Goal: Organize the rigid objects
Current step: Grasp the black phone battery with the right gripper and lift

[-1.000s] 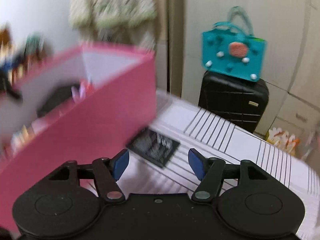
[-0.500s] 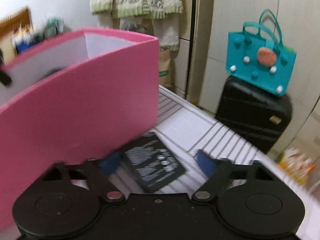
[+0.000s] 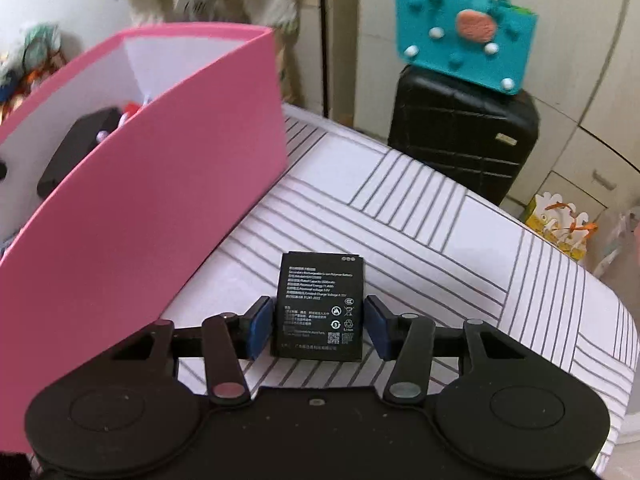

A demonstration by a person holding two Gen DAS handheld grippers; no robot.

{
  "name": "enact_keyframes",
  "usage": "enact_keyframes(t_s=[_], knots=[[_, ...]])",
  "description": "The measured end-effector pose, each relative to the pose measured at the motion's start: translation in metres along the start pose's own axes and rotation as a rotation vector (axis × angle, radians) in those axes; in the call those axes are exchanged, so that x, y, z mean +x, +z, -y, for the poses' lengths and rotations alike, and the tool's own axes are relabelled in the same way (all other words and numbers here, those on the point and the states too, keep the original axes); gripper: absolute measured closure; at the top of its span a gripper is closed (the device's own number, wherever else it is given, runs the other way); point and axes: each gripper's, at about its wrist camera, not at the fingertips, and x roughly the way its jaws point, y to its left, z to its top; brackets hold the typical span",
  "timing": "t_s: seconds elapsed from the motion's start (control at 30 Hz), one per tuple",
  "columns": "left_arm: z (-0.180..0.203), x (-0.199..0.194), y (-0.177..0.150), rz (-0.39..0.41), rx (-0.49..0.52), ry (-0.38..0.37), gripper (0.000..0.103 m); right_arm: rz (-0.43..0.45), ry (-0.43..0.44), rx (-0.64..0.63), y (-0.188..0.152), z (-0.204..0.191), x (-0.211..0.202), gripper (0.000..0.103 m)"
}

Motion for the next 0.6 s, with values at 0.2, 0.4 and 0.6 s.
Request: enact_keyframes(t_s=[0.2, 0.4, 0.6], knots=[[0.003, -0.004, 0.001, -0.002, -0.002, -0.002, 0.091, -0.023, 0.008, 0.002, 0.013, 0.006, 0.009, 0.041], [0.000, -0.004, -0.002, -0.002, -0.005, 0.003, 0.091, 0.037, -0.001, 0.010, 0.000, 0.002, 0.005, 0.038], [0.001, -0.001, 0.001, -0.003, 0.000, 0.012, 0.092, 0.087, -0.035, 0.049, -0.009, -0.001, -0.001, 0.049]])
